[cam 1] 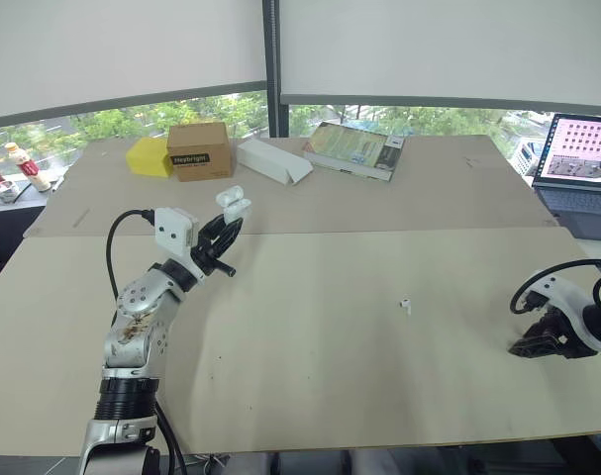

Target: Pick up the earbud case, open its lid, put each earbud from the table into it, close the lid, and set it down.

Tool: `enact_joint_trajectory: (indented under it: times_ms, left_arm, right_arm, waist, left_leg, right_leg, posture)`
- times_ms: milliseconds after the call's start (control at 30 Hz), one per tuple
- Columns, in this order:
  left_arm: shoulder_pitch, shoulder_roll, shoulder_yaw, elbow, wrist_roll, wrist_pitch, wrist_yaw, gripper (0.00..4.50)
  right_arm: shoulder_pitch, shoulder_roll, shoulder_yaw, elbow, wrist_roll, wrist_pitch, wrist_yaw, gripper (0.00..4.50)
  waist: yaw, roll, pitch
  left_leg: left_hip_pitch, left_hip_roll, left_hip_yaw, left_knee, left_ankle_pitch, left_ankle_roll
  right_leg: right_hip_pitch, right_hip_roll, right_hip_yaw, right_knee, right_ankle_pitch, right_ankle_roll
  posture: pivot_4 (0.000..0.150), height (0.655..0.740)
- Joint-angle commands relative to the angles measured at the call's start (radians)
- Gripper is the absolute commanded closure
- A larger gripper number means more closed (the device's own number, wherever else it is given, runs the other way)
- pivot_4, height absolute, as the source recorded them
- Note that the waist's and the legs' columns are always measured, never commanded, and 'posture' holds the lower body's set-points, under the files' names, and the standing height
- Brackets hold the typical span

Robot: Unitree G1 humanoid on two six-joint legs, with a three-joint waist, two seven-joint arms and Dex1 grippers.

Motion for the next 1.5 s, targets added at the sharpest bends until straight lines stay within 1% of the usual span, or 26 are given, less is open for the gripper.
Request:
enact_joint_trajectory:
  times_ms: [33,167,500,800,900,1000,1067,1200,1300,1400,1467,1500]
  left_arm:
    - [-0.004,0.008,0.006,-0.038,-0.001,-0.011,0.002,4.0]
    - [-0.003,0.008,0.005,-0.04,-0.001,-0.01,0.004,4.0]
    - [0.002,0.007,0.003,-0.043,-0.002,-0.01,0.001,4.0]
    - [-0.001,0.006,0.0,-0.042,-0.001,-0.013,-0.002,4.0]
    - [-0.001,0.008,0.002,-0.043,0.0,-0.012,-0.001,4.0]
    - [0.001,0.008,0.002,-0.045,0.0,-0.011,0.0,4.0]
    - [0.005,0.009,0.001,-0.047,0.001,-0.012,-0.001,4.0]
    - [0.005,0.01,0.0,-0.04,0.006,-0.019,-0.003,4.0]
    - [0.004,0.012,0.0,-0.036,0.005,-0.023,-0.009,4.0]
    - [-0.001,0.016,-0.014,-0.033,0.009,-0.033,-0.025,4.0]
    - [-0.014,0.013,-0.023,-0.025,0.007,-0.035,-0.031,4.0]
    - [-0.023,0.011,-0.027,-0.021,0.006,-0.036,-0.034,4.0]
  right_arm:
    - [0.024,-0.017,-0.029,-0.018,0.013,0.009,-0.012,1.83]
    - [0.048,-0.028,-0.03,-0.02,0.005,-0.018,-0.017,1.83]
    - [0.097,-0.053,-0.049,-0.038,0.013,-0.015,-0.011,1.83]
    - [0.086,-0.024,-0.053,-0.039,0.021,-0.013,-0.044,1.83]
    - [0.086,-0.021,-0.051,-0.05,0.028,-0.006,-0.044,2.68]
    - [0.085,-0.019,-0.048,-0.056,0.036,-0.007,-0.045,3.66]
    - [0.085,-0.018,-0.048,-0.059,0.04,-0.005,-0.046,4.14]
    - [0.078,-0.013,-0.059,-0.071,0.061,0.002,-0.041,4.14]
    - [0.016,0.038,-0.101,-0.143,0.159,0.016,0.005,4.14]
    - [-0.142,0.162,-0.152,-0.194,0.247,0.034,-0.04,4.14]
    - [-0.266,0.295,-0.203,-0.219,0.291,0.061,-0.17,4.14]
    - [-0.321,0.362,-0.236,-0.234,0.324,0.108,-0.233,4.14]
  waist:
    - [0.002,0.0,0.0]
    - [0.003,0.0,0.0]
    - [0.006,0.0,0.0]
    - [0.005,0.0,0.0]
    - [0.004,0.0,0.0]
    - [0.004,0.0,0.0]
    - [0.004,0.0,0.0]
    - [0.004,0.0,0.0]
    - [-0.002,0.0,0.0]
    - [-0.024,0.0,0.0]
    - [-0.023,0.001,0.001]
    - [-0.023,0.001,0.001]
  left_leg:
    - [0.0,0.0,0.0,0.0,0.0,0.0]
    - [0.0,0.0,0.0,0.0,0.0,0.0]
    - [0.0,0.0,0.0,0.0,0.0,0.0]
    - [0.0,0.0,-0.001,0.0,0.0,0.0]
    - [0.0,0.0,0.0,0.0,0.0,0.0]
    - [0.0,0.0,-0.001,0.0,0.0,0.0]
    - [0.0,0.0,-0.001,0.0,0.0,0.0]
    - [0.0,0.0,-0.001,0.0,0.0,0.0]
    - [0.0,0.0,0.0,0.0,0.0,0.0]
    - [0.001,0.0,0.0,0.0,0.0,0.0]
    - [0.001,0.0,-0.001,-0.001,0.0,0.0]
    - [0.0,0.0,-0.001,-0.001,0.0,-0.001]
  right_leg:
    - [0.0,0.0,0.0,0.0,0.0,0.0]
    - [0.001,0.0,0.0,0.0,0.0,0.0]
    - [0.001,0.0,-0.001,0.0,0.0,0.0]
    - [0.001,0.0,-0.001,0.0,0.0,0.0]
    - [0.001,0.0,-0.001,0.0,0.0,0.0]
    - [0.001,0.0,-0.001,0.0,0.0,0.0]
    - [0.001,0.0,-0.001,0.0,0.0,0.0]
    - [0.001,0.0,-0.001,0.0,0.0,0.0]
    - [0.001,0.0,-0.001,0.0,0.0,0.0]
    - [0.0,0.001,0.001,0.0,0.0,0.0]
    - [0.0,0.001,0.001,0.001,0.0,0.0]
    - [-0.001,0.001,0.0,0.001,0.0,0.0]
  posture:
    - [0.15,0.74]
    - [0.15,0.74]
    - [0.15,0.74]
    - [0.15,0.74]
    - [0.15,0.74]
    - [0.15,0.74]
    - [0.15,0.74]
    - [0.15,0.74]
    - [0.15,0.74]
    - [0.15,0.74]
    - [0.15,0.74]
    - [0.15,0.74]
